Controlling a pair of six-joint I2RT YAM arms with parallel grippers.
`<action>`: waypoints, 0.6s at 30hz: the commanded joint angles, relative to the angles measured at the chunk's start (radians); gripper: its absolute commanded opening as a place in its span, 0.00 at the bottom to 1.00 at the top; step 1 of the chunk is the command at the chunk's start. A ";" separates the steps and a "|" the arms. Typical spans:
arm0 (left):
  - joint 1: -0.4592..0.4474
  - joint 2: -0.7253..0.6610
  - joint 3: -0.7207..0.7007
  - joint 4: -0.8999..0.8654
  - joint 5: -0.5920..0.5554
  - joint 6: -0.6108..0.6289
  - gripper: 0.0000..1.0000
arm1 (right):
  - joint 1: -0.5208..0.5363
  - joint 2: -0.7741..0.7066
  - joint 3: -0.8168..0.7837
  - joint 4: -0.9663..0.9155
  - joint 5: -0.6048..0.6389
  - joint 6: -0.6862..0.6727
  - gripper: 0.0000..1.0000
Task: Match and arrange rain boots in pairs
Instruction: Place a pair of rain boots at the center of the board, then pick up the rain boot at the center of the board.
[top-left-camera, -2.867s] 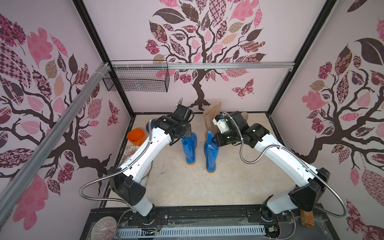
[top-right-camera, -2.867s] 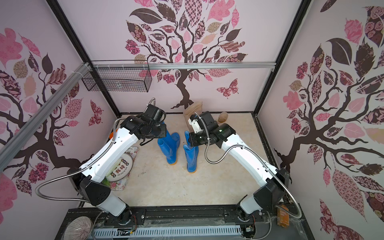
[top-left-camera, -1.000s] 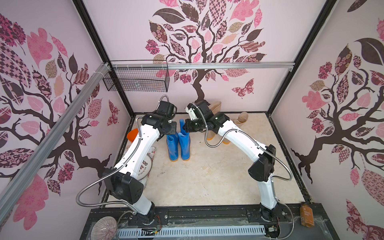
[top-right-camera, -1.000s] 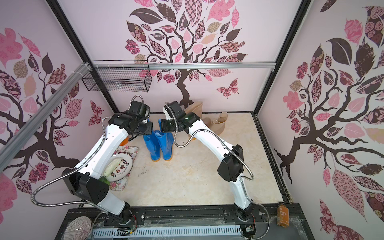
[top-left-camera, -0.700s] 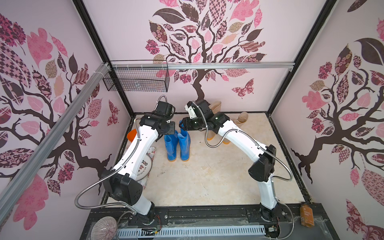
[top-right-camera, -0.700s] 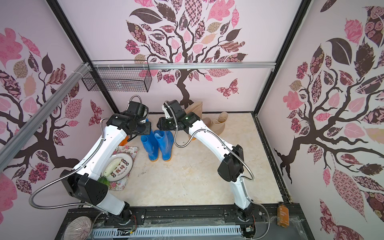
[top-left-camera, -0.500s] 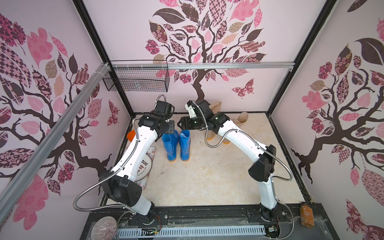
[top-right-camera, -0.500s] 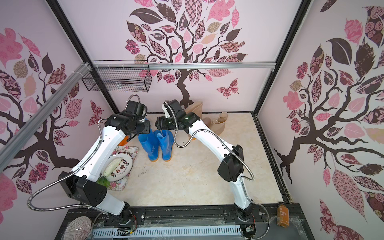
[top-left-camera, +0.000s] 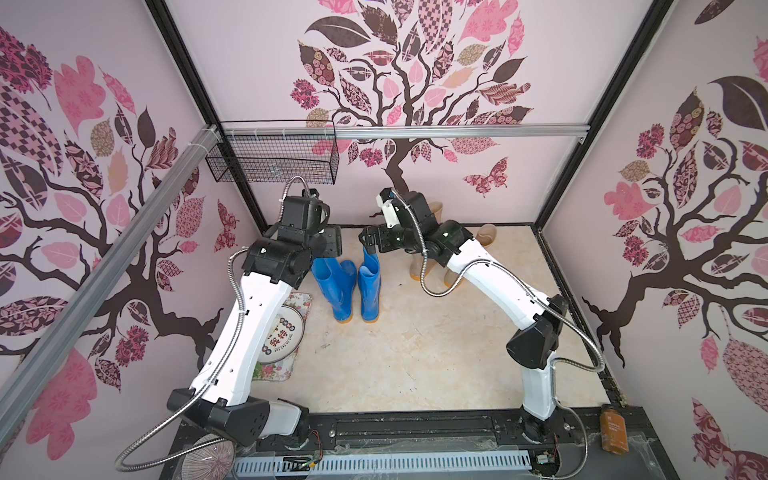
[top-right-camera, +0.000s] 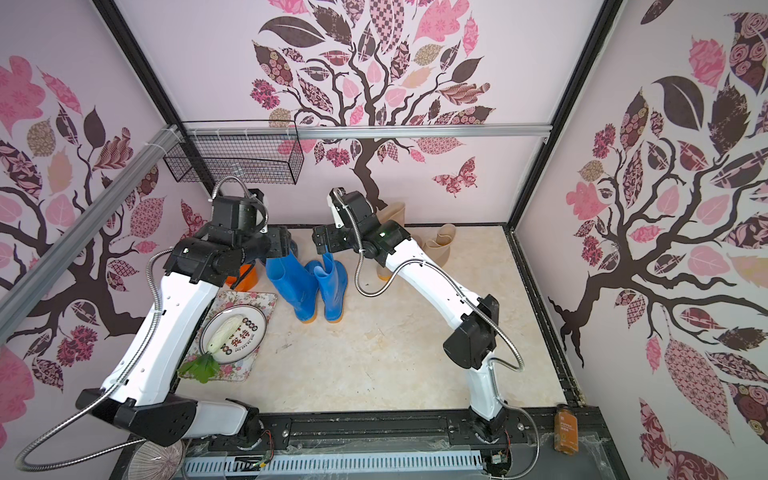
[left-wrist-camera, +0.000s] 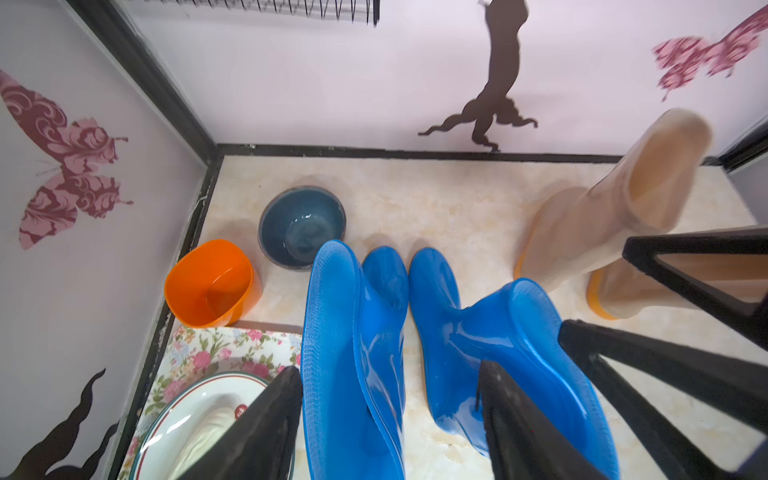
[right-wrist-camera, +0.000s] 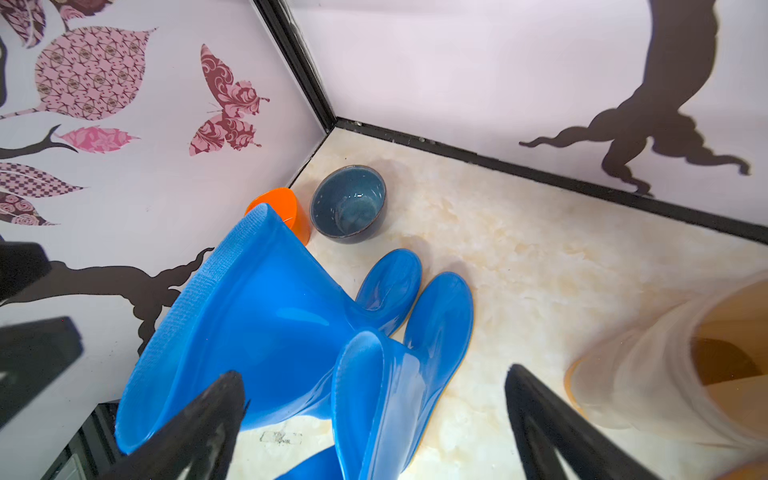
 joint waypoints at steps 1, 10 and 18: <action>-0.062 -0.015 0.073 0.073 0.035 0.052 0.71 | -0.011 -0.166 -0.004 0.044 0.063 -0.091 1.00; -0.194 0.212 0.314 0.040 0.137 0.178 0.76 | -0.163 -0.587 -0.420 0.119 0.168 -0.146 1.00; -0.236 0.447 0.440 0.102 0.176 0.207 0.79 | -0.177 -0.811 -0.647 0.055 0.285 -0.174 1.00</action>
